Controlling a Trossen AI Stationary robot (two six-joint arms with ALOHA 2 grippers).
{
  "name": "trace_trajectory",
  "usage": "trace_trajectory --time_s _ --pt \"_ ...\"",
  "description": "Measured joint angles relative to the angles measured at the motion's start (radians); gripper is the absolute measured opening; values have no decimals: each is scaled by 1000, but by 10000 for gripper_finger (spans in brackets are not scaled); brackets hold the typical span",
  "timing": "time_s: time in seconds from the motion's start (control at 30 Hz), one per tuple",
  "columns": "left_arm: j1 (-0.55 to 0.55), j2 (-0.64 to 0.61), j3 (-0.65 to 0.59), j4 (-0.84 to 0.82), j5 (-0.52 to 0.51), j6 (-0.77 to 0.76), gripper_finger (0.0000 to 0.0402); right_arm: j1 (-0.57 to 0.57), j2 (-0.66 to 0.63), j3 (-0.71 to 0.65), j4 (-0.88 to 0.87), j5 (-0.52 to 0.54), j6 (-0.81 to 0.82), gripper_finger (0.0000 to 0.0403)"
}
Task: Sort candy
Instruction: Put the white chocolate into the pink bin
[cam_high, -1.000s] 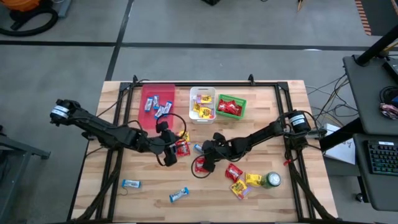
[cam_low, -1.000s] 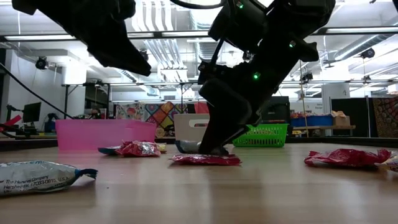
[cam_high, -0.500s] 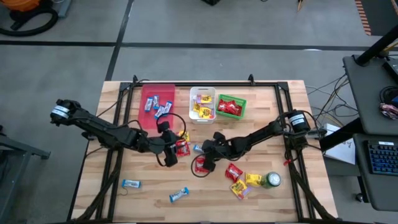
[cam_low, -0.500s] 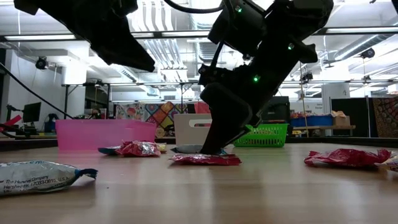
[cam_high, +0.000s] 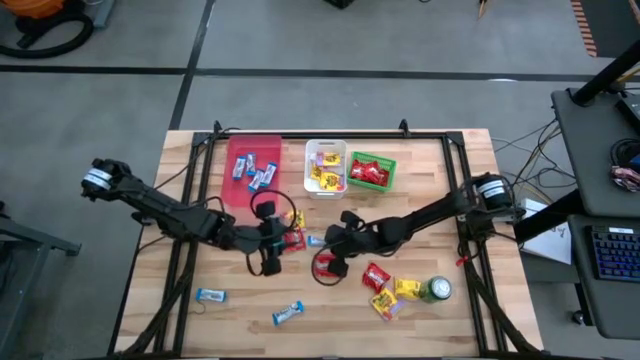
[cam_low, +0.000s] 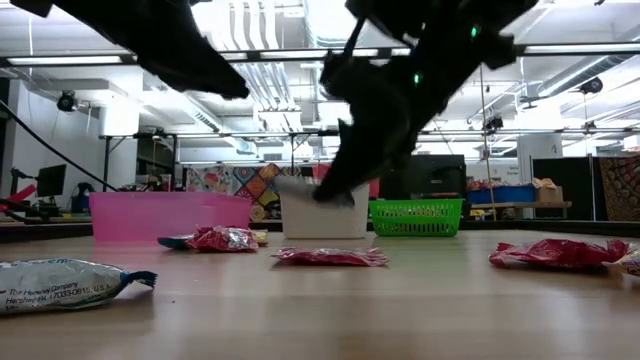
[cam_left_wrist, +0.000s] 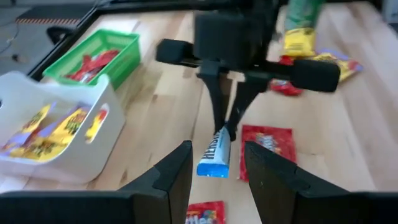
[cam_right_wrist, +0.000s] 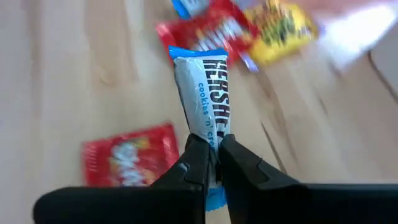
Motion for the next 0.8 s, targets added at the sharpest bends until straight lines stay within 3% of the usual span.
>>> trace_trajectory --time_s 0.23,0.6,0.8 --pt "-69 0 0 63 -1 59 130 14 -97 -19 74 4 -92 22" --pt "-120 -1 -1 56 -11 32 130 -13 -213 -58 193 9 -160 22" --pt "-120 -3 -1 46 -87 17 130 -16 -218 -64 375 -1 -243 22"
